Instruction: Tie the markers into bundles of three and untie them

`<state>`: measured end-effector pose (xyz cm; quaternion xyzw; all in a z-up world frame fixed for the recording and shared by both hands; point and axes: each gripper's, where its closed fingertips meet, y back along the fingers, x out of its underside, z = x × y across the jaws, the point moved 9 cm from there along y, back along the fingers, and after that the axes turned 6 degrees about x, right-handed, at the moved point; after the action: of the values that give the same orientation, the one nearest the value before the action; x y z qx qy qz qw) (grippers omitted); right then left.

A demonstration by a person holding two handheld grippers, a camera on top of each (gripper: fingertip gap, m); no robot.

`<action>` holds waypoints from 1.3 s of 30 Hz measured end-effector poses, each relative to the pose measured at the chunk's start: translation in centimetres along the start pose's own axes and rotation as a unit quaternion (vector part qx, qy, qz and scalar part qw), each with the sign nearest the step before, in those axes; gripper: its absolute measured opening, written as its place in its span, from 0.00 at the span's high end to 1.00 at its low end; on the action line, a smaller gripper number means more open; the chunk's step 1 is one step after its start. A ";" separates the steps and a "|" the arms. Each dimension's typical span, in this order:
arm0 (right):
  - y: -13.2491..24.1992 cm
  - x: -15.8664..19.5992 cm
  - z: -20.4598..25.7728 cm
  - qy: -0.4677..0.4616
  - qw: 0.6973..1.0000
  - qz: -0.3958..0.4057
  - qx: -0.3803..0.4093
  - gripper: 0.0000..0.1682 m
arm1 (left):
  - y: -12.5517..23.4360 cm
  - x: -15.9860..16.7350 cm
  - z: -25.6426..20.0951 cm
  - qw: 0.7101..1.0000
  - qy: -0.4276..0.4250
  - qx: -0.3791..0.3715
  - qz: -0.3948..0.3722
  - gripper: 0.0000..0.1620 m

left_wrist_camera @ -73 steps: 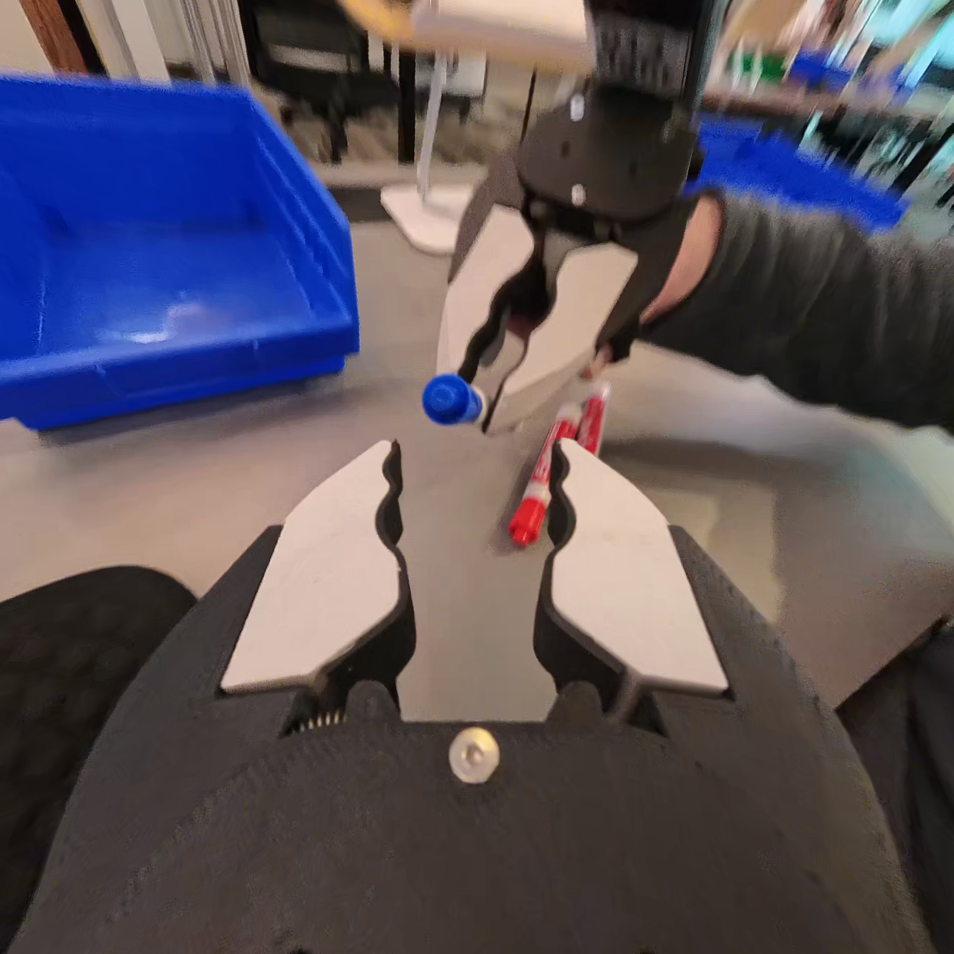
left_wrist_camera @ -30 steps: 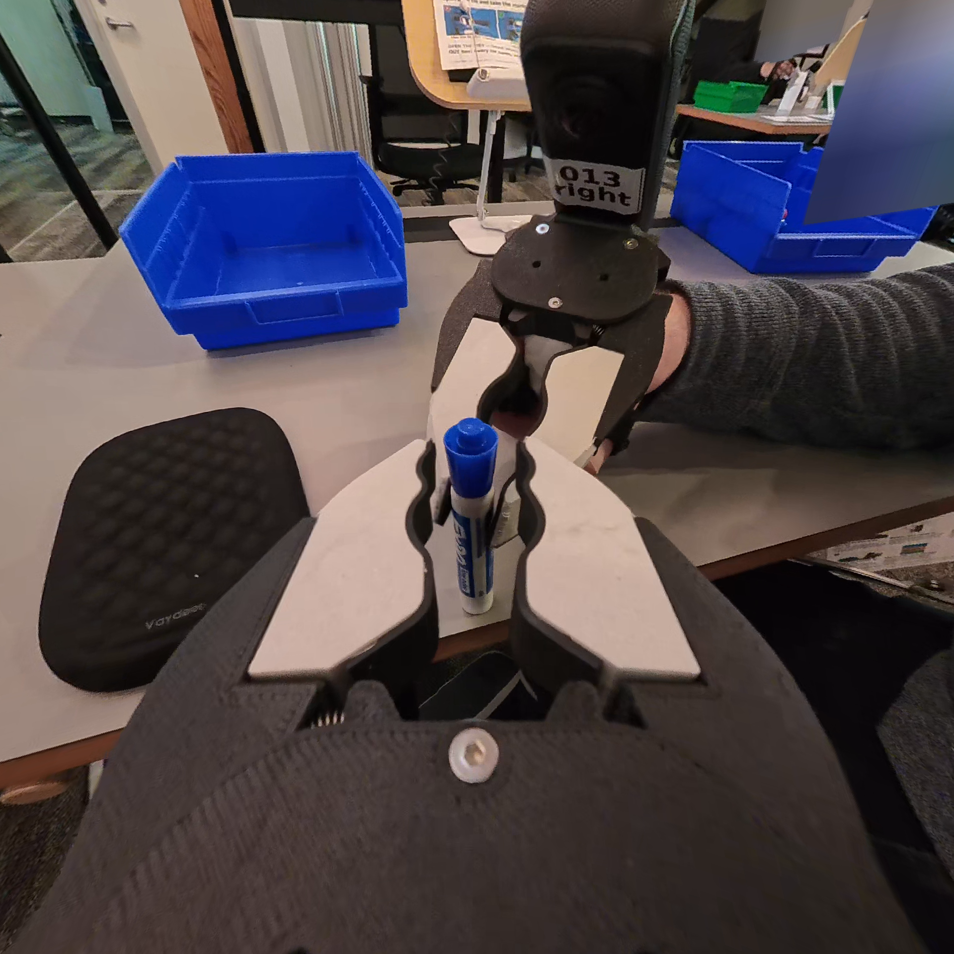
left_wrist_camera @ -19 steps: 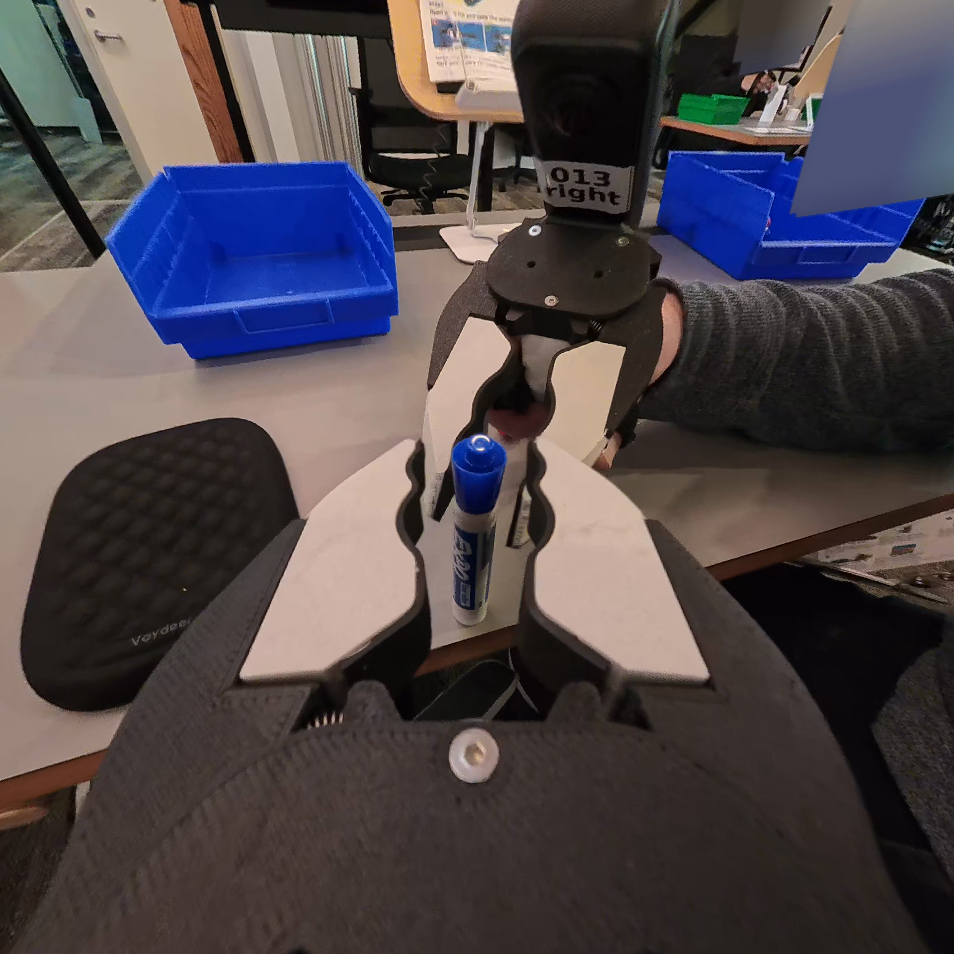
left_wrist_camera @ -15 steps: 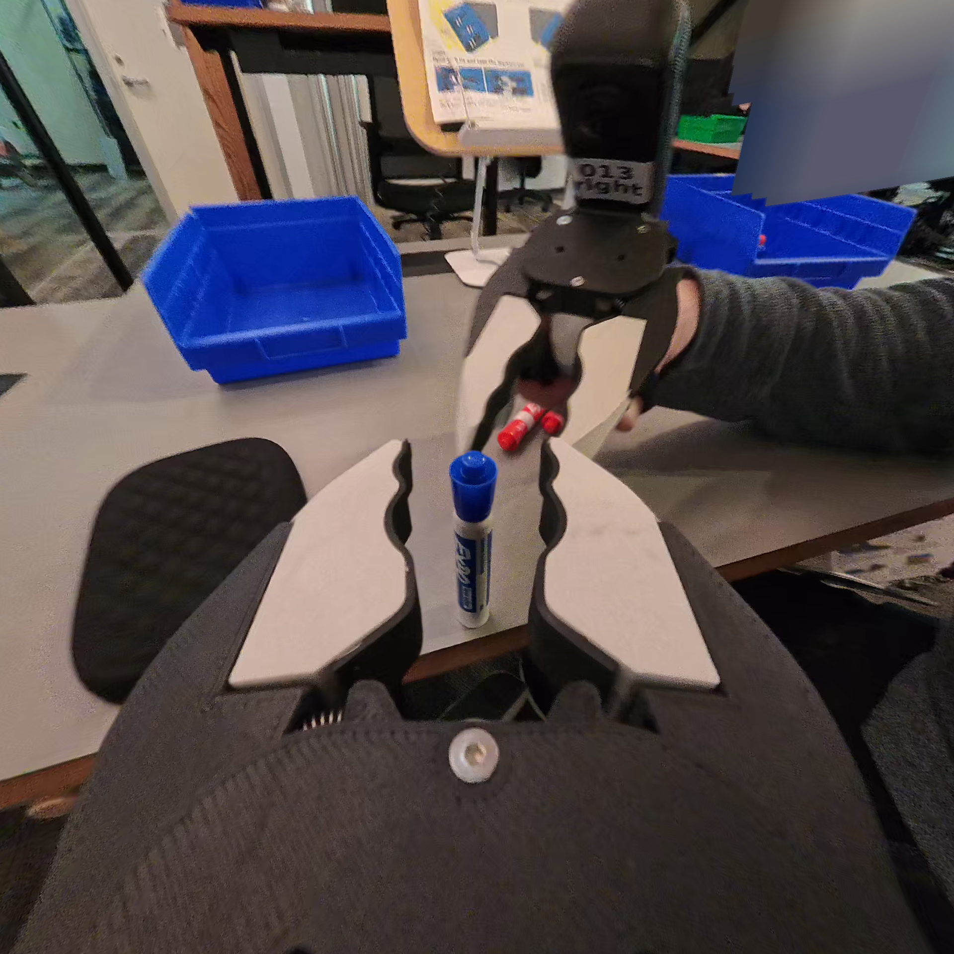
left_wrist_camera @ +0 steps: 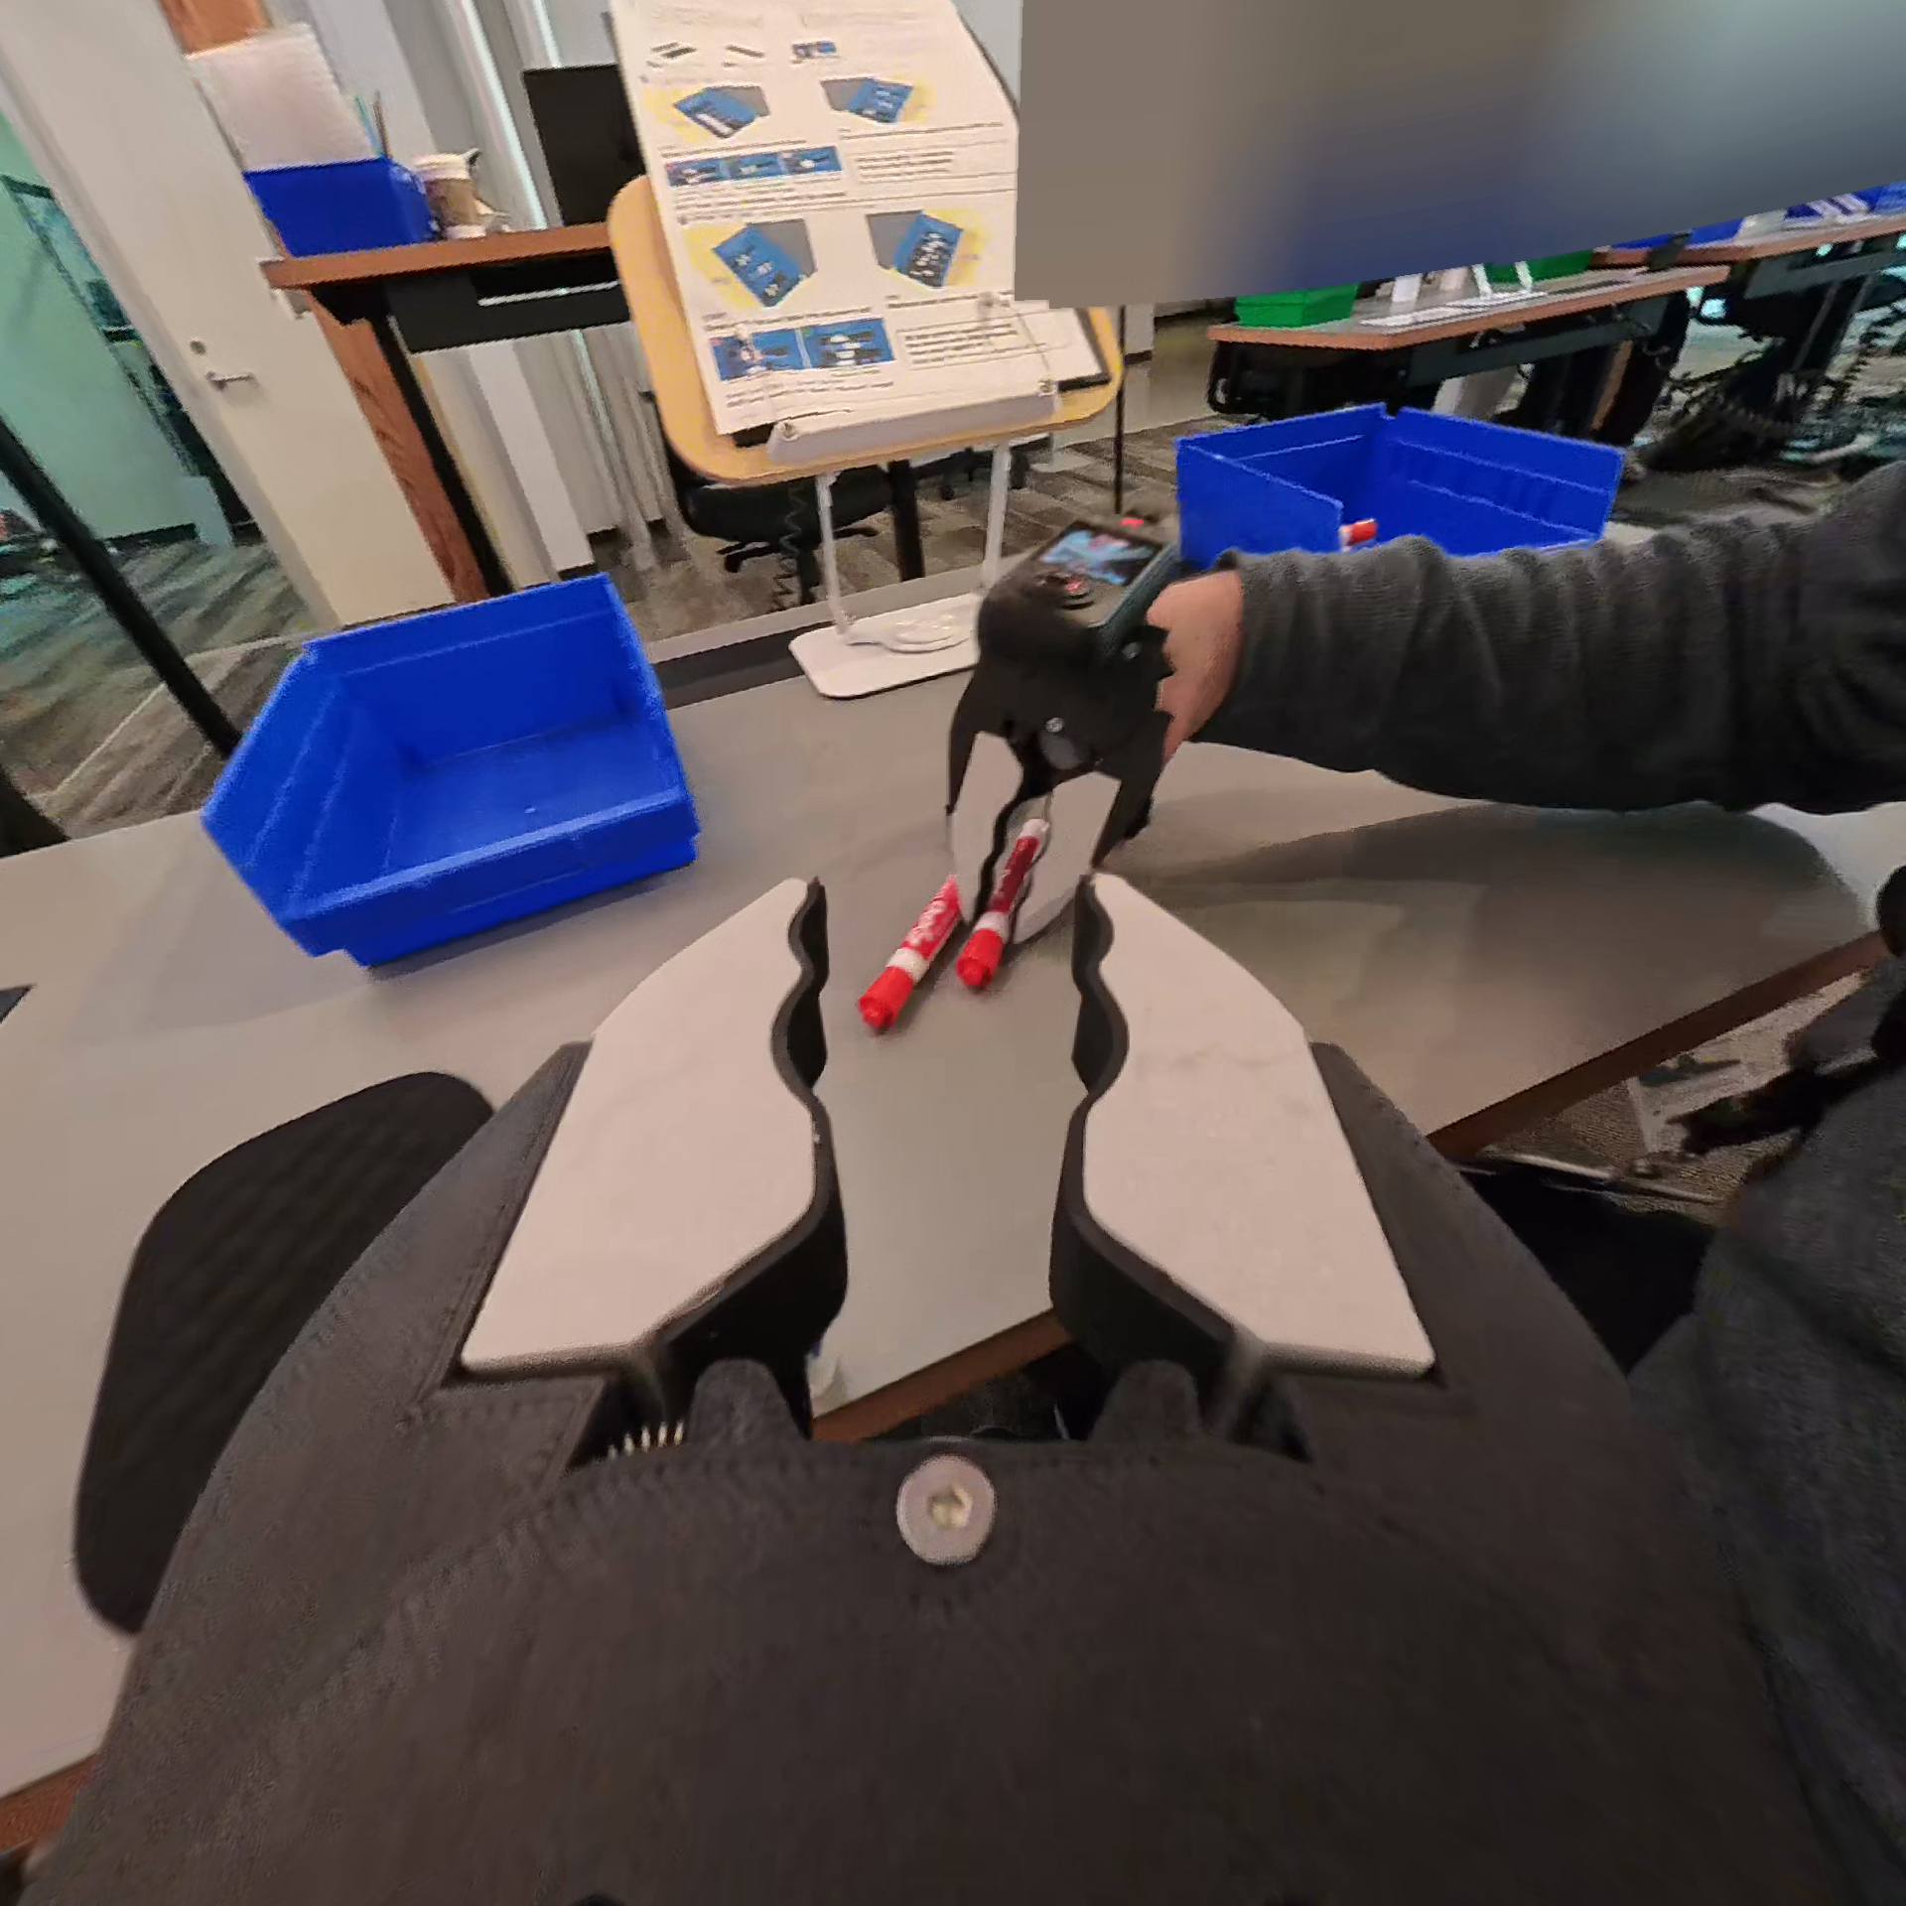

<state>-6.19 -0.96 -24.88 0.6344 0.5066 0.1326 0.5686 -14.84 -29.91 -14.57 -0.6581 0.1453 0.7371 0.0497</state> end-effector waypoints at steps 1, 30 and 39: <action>-0.1 -0.1 -0.1 -0.002 1.000 -0.006 -0.003 0.90 | -0.5 -0.2 -0.4 1.000 0.001 0.008 -0.002 0.73; 3.5 -7.1 3.7 -0.110 0.919 -0.371 -0.077 0.90 | -8.2 0.4 -2.7 0.999 0.009 0.000 0.032 0.82; 0.8 -11.9 3.1 -0.104 0.924 -0.361 -0.073 0.90 | 0.2 4.3 -1.4 0.982 0.052 -0.177 0.035 0.64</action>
<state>-8.87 -12.15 -20.35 0.3751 0.6282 -0.1122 0.6724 -14.15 -31.01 -18.91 -0.6882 0.0373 0.7175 -0.1010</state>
